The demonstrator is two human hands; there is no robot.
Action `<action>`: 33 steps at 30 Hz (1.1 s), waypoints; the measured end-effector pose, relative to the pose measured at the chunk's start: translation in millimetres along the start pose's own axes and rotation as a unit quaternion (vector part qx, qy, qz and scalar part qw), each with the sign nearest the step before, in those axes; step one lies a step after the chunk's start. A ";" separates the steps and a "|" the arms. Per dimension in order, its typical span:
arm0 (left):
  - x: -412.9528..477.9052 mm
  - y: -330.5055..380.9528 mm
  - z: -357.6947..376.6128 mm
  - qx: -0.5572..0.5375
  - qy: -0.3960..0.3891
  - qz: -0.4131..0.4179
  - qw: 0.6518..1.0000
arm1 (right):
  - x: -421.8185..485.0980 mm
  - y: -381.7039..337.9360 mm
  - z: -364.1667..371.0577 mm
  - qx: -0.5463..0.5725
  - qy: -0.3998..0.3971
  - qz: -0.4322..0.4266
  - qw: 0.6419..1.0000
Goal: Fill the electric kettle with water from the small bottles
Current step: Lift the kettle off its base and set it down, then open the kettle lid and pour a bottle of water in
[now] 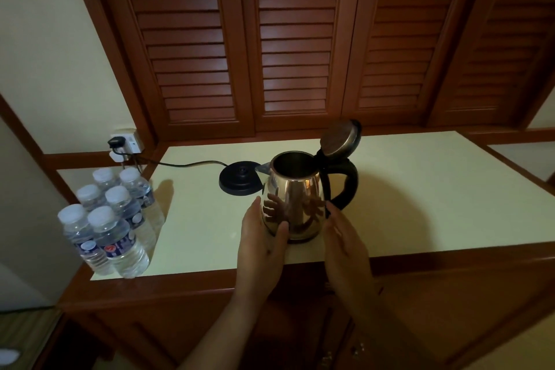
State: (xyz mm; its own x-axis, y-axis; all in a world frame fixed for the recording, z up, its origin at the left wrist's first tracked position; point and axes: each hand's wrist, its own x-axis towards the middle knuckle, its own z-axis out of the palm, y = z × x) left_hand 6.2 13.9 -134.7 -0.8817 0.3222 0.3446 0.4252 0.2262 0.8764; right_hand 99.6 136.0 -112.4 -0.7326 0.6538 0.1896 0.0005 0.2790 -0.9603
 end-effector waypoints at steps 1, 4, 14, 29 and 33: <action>-0.2 1.0 -0.7 0.005 -0.002 0.006 1.000 | -0.3 2.8 3.9 0.000 -0.012 -0.004 1.000; 3.0 -1.3 0.0 0.010 -0.007 0.014 1.000 | 1.5 7.5 9.9 0.017 -0.021 0.011 1.000; 6.4 2.4 -3.1 0.032 -0.015 0.035 0.999 | 13.5 5.5 1.4 -0.027 -0.077 -0.010 0.997; -55.7 5.1 -43.3 0.051 0.113 -0.051 0.991 | -21.6 -2.4 27.4 -0.054 -0.237 -0.126 0.962; -70.0 7.3 -80.7 0.073 0.178 -0.064 0.979 | -27.0 -24.2 64.9 -0.044 -0.294 -0.157 0.942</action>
State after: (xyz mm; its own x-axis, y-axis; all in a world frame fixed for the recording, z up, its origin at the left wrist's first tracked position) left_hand 54.5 -81.3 -125.3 -0.9343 -0.0526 0.3525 0.3073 0.3821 0.8715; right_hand 75.2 66.0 -107.5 -0.9562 0.0329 0.2909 -0.2425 0.4679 -0.8498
